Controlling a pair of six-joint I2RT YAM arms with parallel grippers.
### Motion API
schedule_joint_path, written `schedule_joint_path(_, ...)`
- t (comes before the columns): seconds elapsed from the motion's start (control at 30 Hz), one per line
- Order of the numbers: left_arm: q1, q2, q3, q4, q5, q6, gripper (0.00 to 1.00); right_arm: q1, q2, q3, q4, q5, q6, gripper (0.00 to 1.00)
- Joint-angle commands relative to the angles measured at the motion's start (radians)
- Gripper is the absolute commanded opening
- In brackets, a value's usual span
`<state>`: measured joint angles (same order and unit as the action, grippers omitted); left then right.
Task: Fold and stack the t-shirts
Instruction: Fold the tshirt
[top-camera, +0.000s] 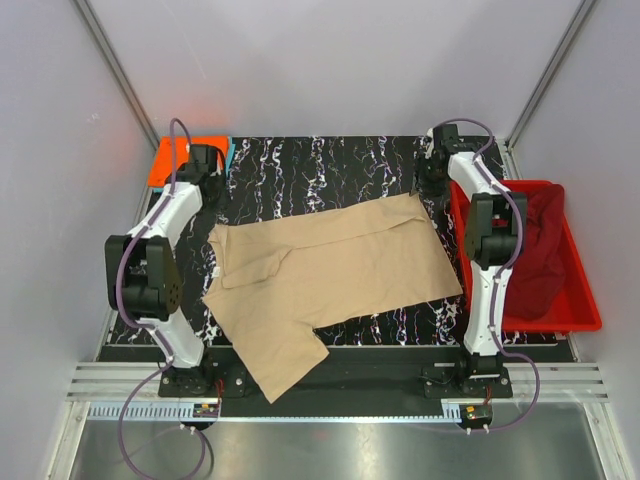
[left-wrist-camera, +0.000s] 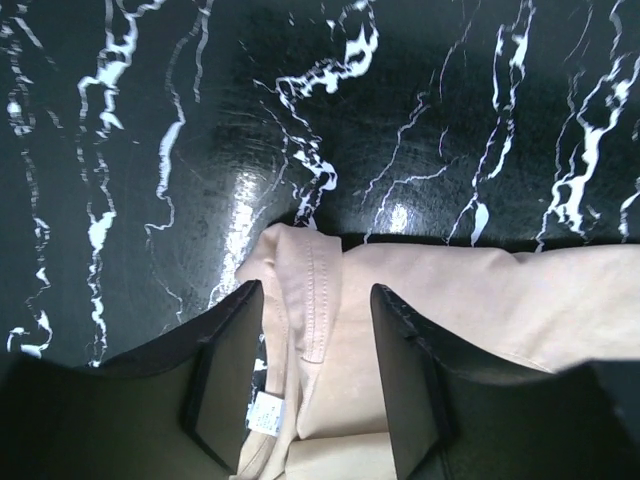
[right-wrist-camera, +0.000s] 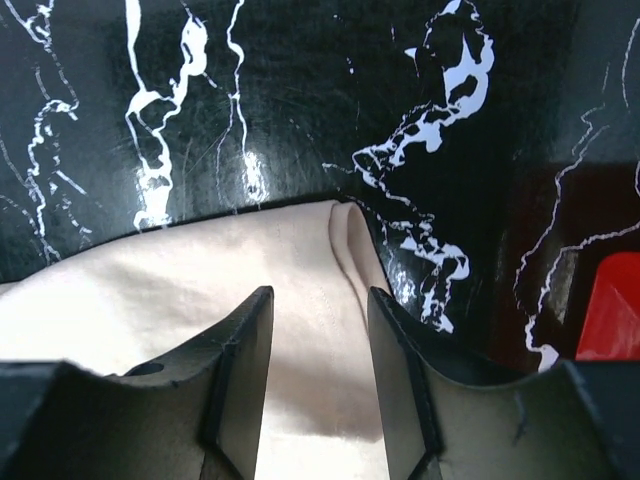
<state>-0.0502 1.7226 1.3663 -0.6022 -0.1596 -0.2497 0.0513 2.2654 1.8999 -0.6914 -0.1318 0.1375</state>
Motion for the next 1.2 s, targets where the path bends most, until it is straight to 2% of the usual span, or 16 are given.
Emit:
schedule_joint_path(0.0,-0.014,0.017,0.047,0.022,-0.034,0.043,0.49,-0.005,0.035,0.068,0.003,-0.003,-0.029,0.49)
schedule_joint_path(0.13,-0.048,0.046,0.063,0.018,-0.066,0.059,0.47,-0.004,0.086,0.151,-0.031,0.011,-0.038,0.49)
schedule_joint_path(0.33,-0.122,0.103,0.094,-0.048,-0.211,0.092,0.47,-0.007,0.103,0.154,-0.03,0.003,-0.032,0.47)
schedule_joint_path(0.43,-0.128,0.143,0.114,-0.074,-0.222,0.082,0.39,-0.007,0.106,0.149,-0.026,-0.002,-0.027,0.47)
schedule_joint_path(0.67,-0.128,0.207,0.143,-0.09,-0.251,0.084,0.3,-0.007,0.112,0.146,-0.026,-0.017,-0.027,0.45)
schedule_joint_path(1.17,-0.08,0.244,0.129,-0.096,-0.228,0.079,0.32,-0.016,0.117,0.134,-0.023,-0.029,-0.032,0.43)
